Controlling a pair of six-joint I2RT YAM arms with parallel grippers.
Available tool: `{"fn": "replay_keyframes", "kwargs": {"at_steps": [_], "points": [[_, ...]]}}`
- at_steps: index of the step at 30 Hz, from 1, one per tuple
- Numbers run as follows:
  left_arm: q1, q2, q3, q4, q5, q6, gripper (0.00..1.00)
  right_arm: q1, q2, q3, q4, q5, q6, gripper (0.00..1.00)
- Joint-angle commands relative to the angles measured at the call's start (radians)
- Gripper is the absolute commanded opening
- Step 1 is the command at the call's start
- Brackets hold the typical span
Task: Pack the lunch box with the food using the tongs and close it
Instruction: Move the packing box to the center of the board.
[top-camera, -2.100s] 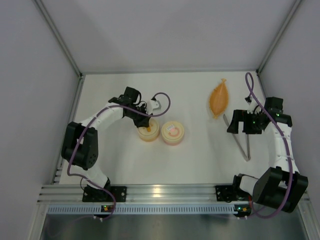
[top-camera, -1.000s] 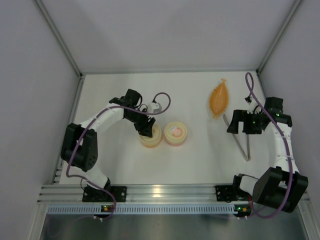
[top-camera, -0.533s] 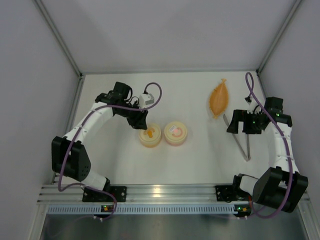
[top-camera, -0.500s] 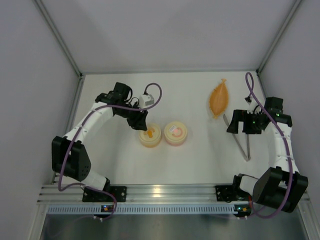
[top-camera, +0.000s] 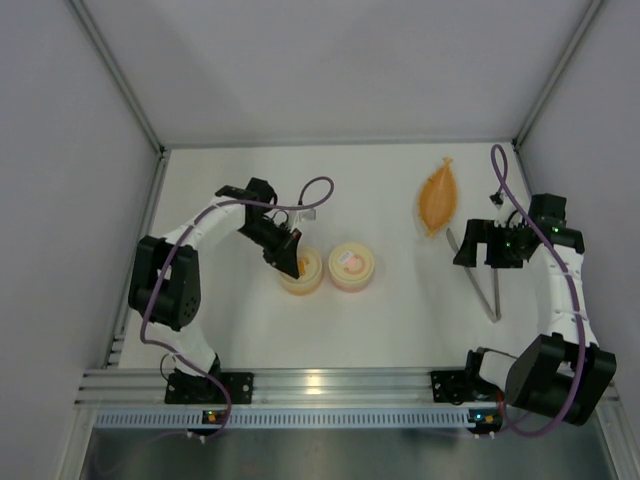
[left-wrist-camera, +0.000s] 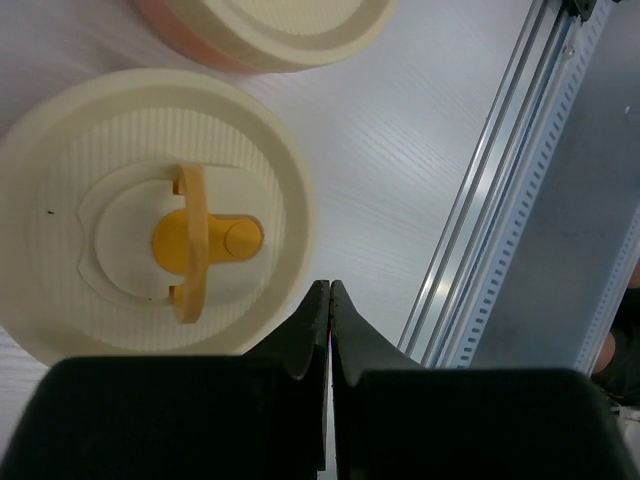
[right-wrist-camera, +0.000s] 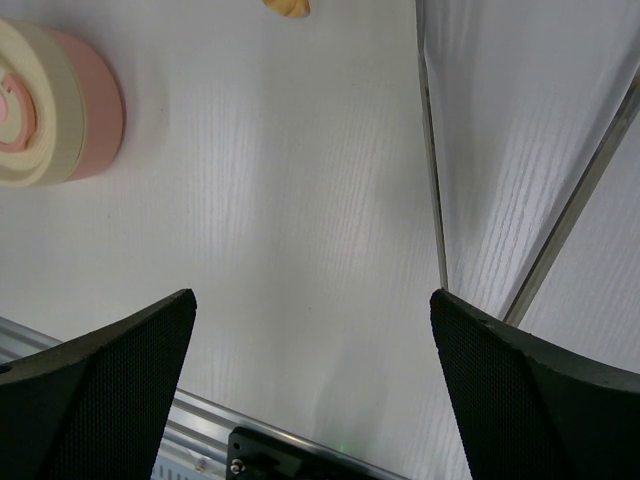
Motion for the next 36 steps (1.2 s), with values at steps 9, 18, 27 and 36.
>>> {"fn": "replay_keyframes", "kwargs": {"at_steps": [9, 18, 27, 36], "points": [[0.0, 0.13, 0.057, 0.21, 0.042, -0.166, 0.0, 0.016, -0.012, 0.011, 0.018, -0.012, -0.014, 0.99], [0.045, 0.228, 0.107, 0.129, 0.201, -0.104, 0.0, 0.014, -0.014, 0.014, 0.01, -0.014, -0.025, 0.99], [0.085, 0.318, 0.121, 0.06, 0.26, -0.053, 0.0, 0.016, -0.015, 0.02, 0.0, -0.016, -0.034, 0.99], [0.098, 0.383, 0.132, -0.015, 0.289, 0.031, 0.0, 0.014, -0.021, 0.03, -0.011, -0.028, -0.039, 0.99]]}}
